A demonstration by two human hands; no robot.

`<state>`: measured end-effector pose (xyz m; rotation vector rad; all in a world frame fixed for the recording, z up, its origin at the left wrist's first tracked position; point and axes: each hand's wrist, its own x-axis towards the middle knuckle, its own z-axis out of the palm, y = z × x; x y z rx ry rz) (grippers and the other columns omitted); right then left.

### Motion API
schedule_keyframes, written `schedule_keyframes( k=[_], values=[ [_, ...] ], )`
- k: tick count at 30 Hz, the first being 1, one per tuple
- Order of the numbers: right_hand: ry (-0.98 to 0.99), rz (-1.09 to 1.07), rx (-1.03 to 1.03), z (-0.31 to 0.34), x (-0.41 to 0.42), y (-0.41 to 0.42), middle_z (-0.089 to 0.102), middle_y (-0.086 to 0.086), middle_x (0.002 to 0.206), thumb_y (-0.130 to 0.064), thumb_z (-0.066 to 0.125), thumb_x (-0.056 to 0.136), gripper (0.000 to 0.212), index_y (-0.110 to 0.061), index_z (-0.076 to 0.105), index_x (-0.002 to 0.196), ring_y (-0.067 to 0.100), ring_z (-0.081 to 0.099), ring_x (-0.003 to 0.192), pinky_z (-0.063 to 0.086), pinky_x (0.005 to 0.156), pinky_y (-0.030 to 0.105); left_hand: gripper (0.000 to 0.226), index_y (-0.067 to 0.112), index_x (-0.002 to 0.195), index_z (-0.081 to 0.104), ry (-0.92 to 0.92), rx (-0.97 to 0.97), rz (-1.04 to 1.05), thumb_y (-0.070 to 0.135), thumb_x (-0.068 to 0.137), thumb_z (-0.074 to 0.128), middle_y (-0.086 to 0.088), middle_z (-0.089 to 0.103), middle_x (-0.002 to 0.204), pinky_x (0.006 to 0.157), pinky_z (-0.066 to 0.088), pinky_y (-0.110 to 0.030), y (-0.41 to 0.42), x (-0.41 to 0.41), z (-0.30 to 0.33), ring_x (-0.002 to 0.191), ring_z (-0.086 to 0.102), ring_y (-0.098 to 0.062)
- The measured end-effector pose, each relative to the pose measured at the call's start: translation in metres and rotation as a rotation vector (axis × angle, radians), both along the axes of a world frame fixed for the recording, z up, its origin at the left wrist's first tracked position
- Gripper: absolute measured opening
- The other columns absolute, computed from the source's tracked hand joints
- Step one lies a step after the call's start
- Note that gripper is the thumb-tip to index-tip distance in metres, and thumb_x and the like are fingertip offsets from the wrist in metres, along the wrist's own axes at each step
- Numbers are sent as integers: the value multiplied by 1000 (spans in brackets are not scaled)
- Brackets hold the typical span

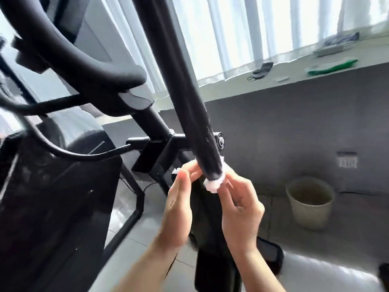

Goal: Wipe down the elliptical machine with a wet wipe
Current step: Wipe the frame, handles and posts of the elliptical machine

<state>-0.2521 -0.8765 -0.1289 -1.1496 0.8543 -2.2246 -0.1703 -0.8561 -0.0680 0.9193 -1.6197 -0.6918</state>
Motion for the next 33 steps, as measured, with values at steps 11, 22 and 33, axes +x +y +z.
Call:
schedule_keyframes(
  k=[11,22,33],
  values=[
    [-216,217,109,-43,16,-53,74,-11,93,3,68,85,23,-19,72,91,7,69,92,51,84,27,59,23,115,62,-31,-69,61,49,97,13,4,67,120,110,34,-32,-3,-1,-13,124,56,-15],
    [124,-219,-197,99,-14,40,69,0,104,1,71,83,17,-9,68,96,15,69,101,58,77,40,84,14,140,48,-51,202,18,76,88,23,-2,53,142,117,27,-42,25,-3,41,140,38,-18],
    [592,-389,-366,198,-35,37,66,15,116,5,72,84,14,2,73,98,24,65,110,54,92,40,68,32,135,46,104,-65,215,77,87,30,12,51,144,116,27,-37,59,2,172,139,40,-10]
  ],
)
